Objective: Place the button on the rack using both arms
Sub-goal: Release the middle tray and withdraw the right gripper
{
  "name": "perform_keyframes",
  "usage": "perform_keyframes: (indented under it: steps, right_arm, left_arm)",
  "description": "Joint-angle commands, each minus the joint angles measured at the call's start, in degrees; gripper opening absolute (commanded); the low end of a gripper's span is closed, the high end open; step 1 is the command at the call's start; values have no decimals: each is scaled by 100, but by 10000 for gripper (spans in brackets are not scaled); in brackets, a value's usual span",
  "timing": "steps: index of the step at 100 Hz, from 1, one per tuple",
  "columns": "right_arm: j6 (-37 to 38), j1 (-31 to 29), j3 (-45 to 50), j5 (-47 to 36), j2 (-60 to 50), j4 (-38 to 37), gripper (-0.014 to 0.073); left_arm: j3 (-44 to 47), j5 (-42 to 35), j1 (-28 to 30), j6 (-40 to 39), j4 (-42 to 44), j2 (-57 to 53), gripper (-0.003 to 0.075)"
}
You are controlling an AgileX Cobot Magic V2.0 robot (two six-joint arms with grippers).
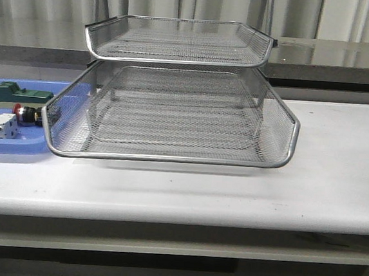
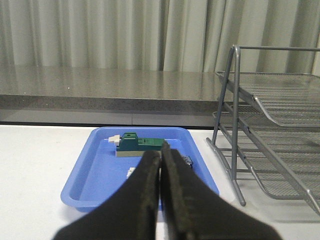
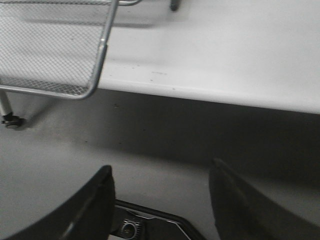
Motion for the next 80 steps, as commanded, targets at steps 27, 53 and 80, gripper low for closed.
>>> perform_keyframes:
  steps: [27,53,80]
  right_arm:
    - [1127,-5,-714,1447,-1382,-1809,434]
    - [1168,-5,-1099,2002,-2014,-2165,430]
    - [1414,-5,-1107,2234,-2318,-2534,167]
  left_arm:
    - [265,-473,16,-49,-4,-187,4]
    - [265,-473,16,-49,-4,-187,4]
    - [265,-473,16,-49,-4,-187,4]
